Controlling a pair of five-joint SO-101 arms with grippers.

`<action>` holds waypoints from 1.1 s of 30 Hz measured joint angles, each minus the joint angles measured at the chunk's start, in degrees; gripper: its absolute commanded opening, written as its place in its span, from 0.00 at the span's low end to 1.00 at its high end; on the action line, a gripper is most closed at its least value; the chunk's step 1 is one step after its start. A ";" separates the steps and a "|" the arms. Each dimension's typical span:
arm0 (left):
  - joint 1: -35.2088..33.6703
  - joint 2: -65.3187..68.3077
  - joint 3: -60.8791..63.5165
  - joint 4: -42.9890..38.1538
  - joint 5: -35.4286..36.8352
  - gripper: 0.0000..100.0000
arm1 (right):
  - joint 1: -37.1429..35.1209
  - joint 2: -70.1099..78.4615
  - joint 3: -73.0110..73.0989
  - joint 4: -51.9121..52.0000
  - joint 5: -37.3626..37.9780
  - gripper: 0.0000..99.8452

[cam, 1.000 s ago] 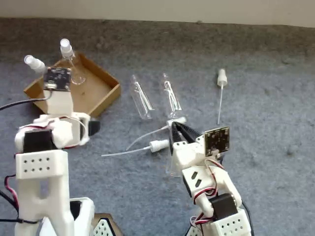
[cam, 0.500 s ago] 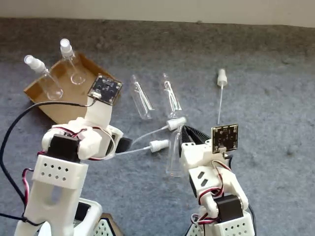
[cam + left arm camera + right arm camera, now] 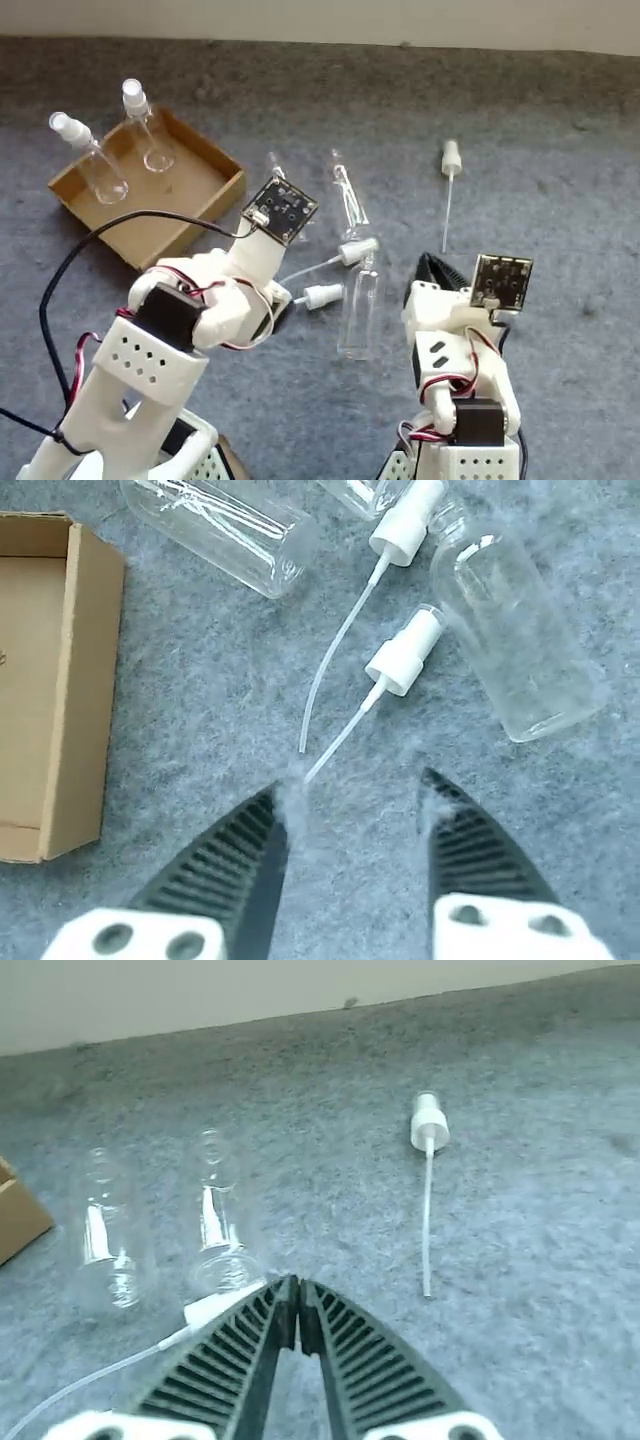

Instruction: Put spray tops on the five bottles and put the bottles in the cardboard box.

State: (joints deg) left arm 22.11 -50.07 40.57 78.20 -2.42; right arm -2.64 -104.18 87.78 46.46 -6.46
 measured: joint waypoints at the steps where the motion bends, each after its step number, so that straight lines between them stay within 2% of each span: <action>1: 0.44 0.00 0.00 -0.09 1.05 0.26 | 0.53 0.00 0.18 0.00 0.00 0.01; 12: 8.97 2.81 -0.09 -5.54 7.47 0.25 | 12.57 -0.18 4.75 0.00 -0.09 0.01; 24: 13.19 34.02 -18.73 -5.71 15.38 0.26 | 13.36 -0.26 6.33 0.00 -0.09 0.01; 33: 13.10 49.49 -29.89 -5.89 18.64 0.26 | 13.36 -0.26 6.33 0.00 -0.09 0.01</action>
State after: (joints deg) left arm 35.21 -0.57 10.68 72.31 16.22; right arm 10.73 -104.44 94.11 46.46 -6.55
